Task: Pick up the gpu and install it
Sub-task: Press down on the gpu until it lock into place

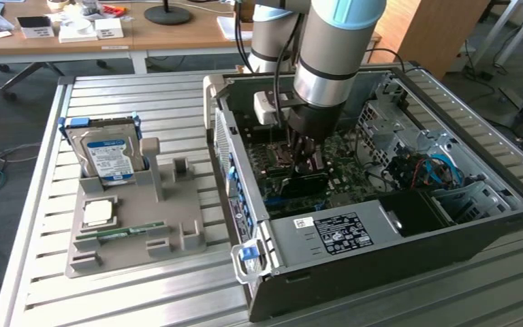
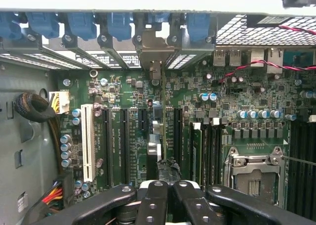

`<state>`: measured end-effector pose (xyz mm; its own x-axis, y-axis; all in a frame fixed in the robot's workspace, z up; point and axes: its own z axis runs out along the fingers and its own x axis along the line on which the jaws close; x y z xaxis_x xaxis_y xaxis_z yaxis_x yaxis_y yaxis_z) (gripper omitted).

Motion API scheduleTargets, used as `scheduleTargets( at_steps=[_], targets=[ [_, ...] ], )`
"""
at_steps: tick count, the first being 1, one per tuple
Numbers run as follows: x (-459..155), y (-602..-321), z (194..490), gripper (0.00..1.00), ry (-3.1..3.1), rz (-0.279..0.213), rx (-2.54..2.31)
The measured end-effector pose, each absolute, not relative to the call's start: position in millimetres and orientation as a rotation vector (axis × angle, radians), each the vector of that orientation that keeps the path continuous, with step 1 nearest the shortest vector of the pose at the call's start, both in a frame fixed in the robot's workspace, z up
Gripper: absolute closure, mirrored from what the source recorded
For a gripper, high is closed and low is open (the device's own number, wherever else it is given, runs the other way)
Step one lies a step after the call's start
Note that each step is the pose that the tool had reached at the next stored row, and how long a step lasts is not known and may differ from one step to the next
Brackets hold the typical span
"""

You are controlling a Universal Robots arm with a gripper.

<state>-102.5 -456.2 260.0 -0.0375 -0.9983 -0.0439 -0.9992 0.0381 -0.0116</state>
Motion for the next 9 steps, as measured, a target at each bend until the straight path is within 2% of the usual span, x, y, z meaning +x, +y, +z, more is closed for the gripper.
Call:
scheduleTargets(
  at_steps=[9],
  targets=[
    [-102.9,-456.2,259.6,0.89,2.234,0.034,-2.151]
  ],
)
